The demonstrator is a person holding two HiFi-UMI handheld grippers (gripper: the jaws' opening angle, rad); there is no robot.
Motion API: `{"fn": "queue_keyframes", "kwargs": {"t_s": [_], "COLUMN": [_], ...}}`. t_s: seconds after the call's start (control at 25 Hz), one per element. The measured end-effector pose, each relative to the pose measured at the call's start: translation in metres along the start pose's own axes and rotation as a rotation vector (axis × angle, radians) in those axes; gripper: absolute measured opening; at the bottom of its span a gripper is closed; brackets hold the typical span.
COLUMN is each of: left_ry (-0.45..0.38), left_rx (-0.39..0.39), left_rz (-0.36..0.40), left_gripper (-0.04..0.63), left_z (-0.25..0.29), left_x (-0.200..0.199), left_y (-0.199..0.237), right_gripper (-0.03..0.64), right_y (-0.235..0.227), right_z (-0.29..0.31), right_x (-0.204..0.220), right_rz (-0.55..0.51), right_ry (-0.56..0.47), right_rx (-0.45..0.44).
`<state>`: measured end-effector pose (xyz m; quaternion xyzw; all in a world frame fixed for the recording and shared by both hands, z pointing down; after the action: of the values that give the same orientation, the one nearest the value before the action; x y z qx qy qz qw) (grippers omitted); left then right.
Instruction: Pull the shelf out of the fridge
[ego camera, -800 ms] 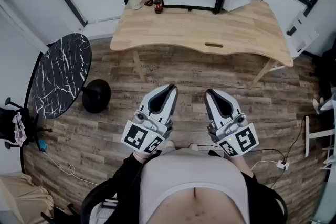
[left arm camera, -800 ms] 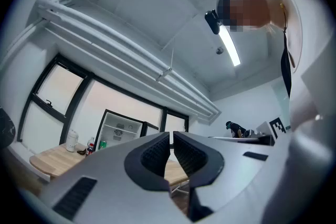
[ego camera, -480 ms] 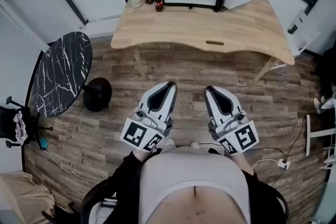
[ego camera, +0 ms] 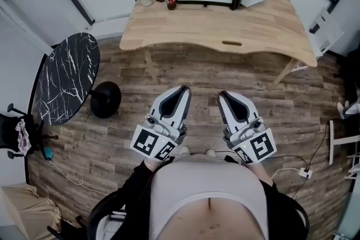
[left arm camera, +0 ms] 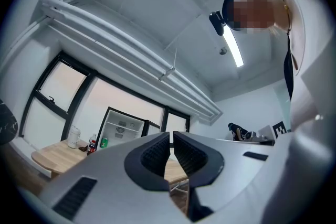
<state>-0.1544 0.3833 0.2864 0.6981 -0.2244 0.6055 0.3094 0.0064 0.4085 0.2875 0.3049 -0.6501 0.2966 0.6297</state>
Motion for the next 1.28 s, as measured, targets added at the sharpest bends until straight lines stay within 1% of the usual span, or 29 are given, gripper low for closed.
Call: {"fn": "queue_keyframes", "kwargs": {"t_s": [0.2, 0.28, 0.44, 0.6, 0.72, 0.8, 0.92, 1.08, 1.28], "left_ry": [0.003, 0.002, 0.016, 0.042, 0.062, 0.071, 0.078, 0.071, 0.071], "left_rx": [-0.01, -0.006, 0.016, 0.052, 0.073, 0.082, 0.088, 0.066, 0.043], "left_rz": [-0.027, -0.025, -0.013, -0.014, -0.024, -0.04, -0.048, -0.039, -0.018], "left_gripper": [0.026, 0.026, 0.026, 0.026, 0.026, 0.026, 0.026, 0.026, 0.026], "left_z": [-0.003, -0.006, -0.013, -0.017, -0.015, -0.011, 0.002, 0.027, 0.083], "left_x": [-0.002, -0.003, -0.003, 0.004, 0.013, 0.019, 0.024, 0.024, 0.024], "left_y": [0.01, 0.015, 0.027, 0.036, 0.04, 0.042, 0.048, 0.067, 0.09], "right_gripper": [0.041, 0.041, 0.041, 0.041, 0.041, 0.041, 0.041, 0.041, 0.041], "right_y": [-0.001, 0.001, 0.01, 0.015, 0.012, 0.008, -0.003, -0.026, -0.081], "right_z": [0.005, 0.01, 0.022, 0.029, 0.028, 0.028, 0.033, 0.054, 0.087], "right_x": [0.006, 0.006, 0.006, 0.015, 0.027, 0.035, 0.041, 0.043, 0.037], "right_rz": [0.091, 0.099, 0.082, 0.1, 0.157, 0.188, 0.191, 0.182, 0.132], "right_ry": [-0.005, -0.007, -0.01, -0.01, -0.001, 0.014, 0.032, 0.032, 0.029], "right_rx": [0.0, 0.005, 0.024, 0.069, 0.117, 0.127, 0.13, 0.108, 0.08]}}
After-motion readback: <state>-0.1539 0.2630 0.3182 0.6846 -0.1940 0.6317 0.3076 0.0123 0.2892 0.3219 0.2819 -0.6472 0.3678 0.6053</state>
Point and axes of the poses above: the fingertips, and each gripper's own axes: z forward along the fingers, y to its left, x out of its underside, the point moved 5 cm from there along -z, backward along the fingers, and after that the axes turned 11 degrees about y, right-handed, at the moved point
